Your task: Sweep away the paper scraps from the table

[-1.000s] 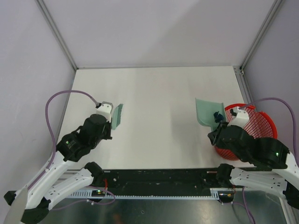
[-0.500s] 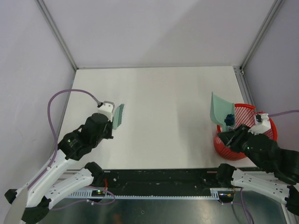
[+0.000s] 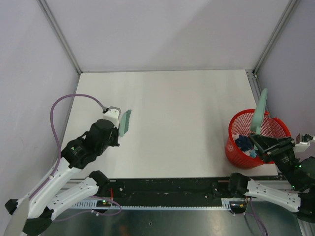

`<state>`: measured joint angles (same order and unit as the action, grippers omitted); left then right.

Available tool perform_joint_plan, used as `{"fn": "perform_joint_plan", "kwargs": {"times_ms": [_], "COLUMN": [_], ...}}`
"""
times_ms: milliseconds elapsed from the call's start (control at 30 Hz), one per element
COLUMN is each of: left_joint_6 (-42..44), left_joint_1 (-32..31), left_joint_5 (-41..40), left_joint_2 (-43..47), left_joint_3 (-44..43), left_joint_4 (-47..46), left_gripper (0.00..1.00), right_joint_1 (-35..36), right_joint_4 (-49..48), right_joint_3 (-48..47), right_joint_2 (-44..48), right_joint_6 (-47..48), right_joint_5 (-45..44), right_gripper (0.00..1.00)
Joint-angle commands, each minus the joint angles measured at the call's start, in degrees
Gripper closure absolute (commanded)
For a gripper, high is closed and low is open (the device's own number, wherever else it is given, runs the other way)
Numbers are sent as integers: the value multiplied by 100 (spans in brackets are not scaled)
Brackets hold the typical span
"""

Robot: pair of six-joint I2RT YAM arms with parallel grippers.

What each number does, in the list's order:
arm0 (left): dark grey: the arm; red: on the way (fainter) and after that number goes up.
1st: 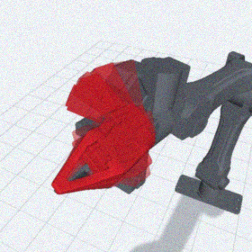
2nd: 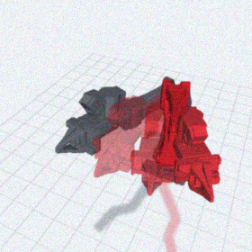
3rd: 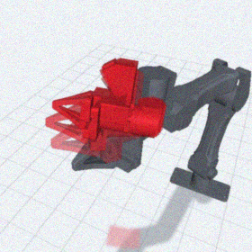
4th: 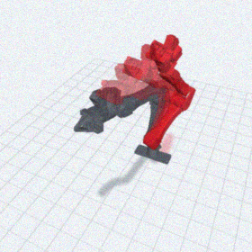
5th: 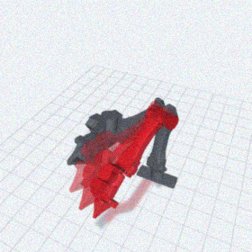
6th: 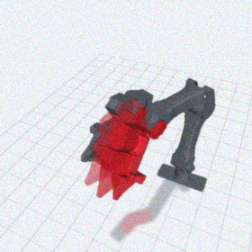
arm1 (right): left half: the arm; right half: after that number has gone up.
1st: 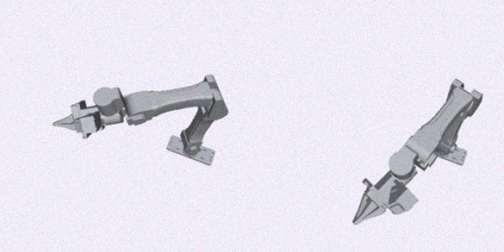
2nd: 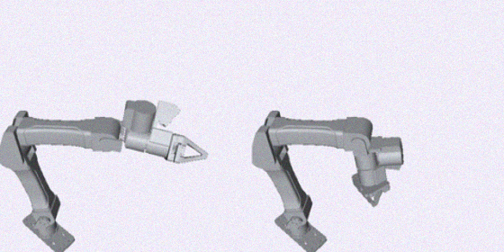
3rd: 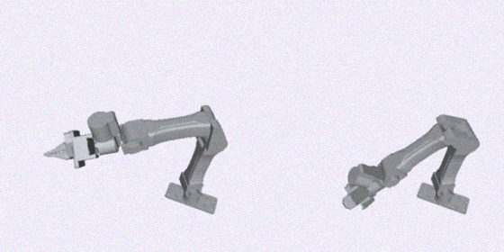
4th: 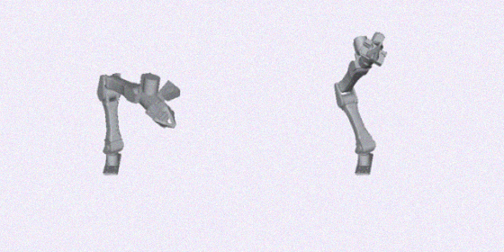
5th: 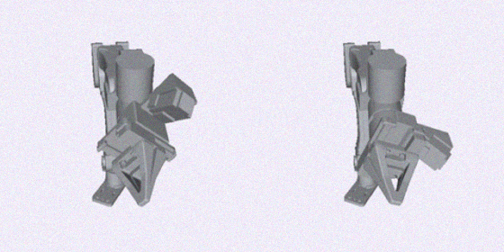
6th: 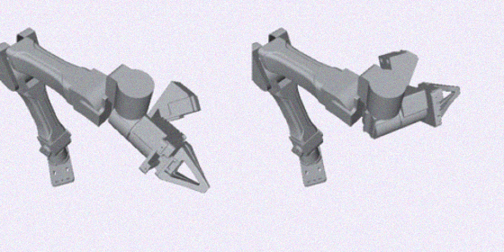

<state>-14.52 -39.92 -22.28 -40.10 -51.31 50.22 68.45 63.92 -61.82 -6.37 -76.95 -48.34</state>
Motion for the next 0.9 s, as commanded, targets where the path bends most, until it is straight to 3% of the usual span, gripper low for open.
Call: {"fn": "perform_joint_plan", "kwargs": {"times_ms": [0,200,467,867], "left_joint_6": [-5,-7,-7,-15], "left_joint_1": [44,38,45,40], "left_joint_5": [-63,-68,-74,-84], "left_joint_2": [45,51,57,92], "left_joint_3": [16,16,20,27], "left_joint_4": [-271,-267,-269,-267], "left_gripper": [100,100,100,100], "right_joint_1": [448,858,902,907], "right_joint_4": [31,794,836,-1021], "right_joint_3": [337,454,456,469], "right_joint_2": [678,1133,1155,1164], "right_joint_6": [-1693,-2822,-3155,-2982], "right_joint_5": [-988,-1354,-1466,-1410], "right_gripper": [100,100,100,100]}}
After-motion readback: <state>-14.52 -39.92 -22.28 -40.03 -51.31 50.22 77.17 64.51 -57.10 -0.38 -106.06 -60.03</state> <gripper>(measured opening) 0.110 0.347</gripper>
